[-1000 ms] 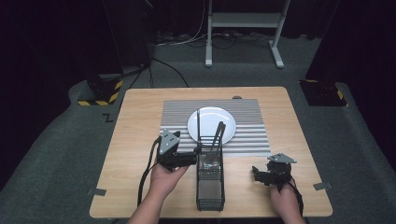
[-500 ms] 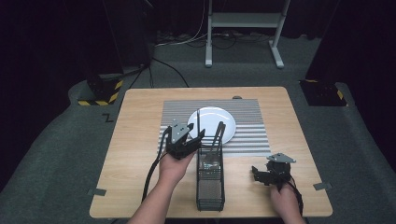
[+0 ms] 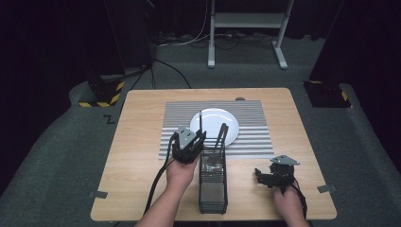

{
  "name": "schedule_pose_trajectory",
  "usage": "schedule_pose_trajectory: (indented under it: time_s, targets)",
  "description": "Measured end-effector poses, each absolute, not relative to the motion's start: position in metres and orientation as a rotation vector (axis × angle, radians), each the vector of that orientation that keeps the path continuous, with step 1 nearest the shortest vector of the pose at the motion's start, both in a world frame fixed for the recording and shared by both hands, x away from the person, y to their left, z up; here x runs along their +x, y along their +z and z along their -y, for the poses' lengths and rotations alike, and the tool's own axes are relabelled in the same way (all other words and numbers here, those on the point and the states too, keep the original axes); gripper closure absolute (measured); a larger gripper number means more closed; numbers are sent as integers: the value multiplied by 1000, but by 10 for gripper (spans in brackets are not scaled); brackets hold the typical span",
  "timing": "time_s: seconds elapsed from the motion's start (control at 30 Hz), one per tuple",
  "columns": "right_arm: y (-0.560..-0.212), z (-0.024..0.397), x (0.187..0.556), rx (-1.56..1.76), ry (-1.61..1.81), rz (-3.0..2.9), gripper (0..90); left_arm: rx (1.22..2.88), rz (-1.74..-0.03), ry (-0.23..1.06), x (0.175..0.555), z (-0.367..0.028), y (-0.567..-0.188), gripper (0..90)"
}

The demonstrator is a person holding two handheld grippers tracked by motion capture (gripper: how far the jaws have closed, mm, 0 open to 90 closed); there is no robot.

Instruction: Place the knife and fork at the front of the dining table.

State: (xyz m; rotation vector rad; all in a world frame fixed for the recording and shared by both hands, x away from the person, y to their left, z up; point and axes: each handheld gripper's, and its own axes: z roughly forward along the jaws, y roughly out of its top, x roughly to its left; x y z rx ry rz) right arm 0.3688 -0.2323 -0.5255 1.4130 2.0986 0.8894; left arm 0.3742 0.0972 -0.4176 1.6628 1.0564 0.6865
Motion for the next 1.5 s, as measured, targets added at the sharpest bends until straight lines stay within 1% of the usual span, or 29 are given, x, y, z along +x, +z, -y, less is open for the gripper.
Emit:
schedule_pose_trajectory:
  time_s: [0.37, 0.77, 0.87, 1.2, 1.5]
  targets:
    - [-525, 232, 369, 1413, 890, -2099, 96, 1587, -1090, 683, 360, -94, -417, 811]
    - [-525, 232, 369, 1410, 888, -2103, 96, 1576, -1077, 727, 348, -87, -416, 818]
    - [-525, 232, 369, 1407, 888, -2104, 96, 1536, -1062, 740, 344, -88, -411, 820]
    - [-525, 232, 369, 1404, 889, -2106, 97, 1497, -1010, 753, 340, -88, -389, 821]
    - [-525, 232, 369, 1402, 893, -2110, 96, 1440, -947, 731, 334, -96, -362, 822]
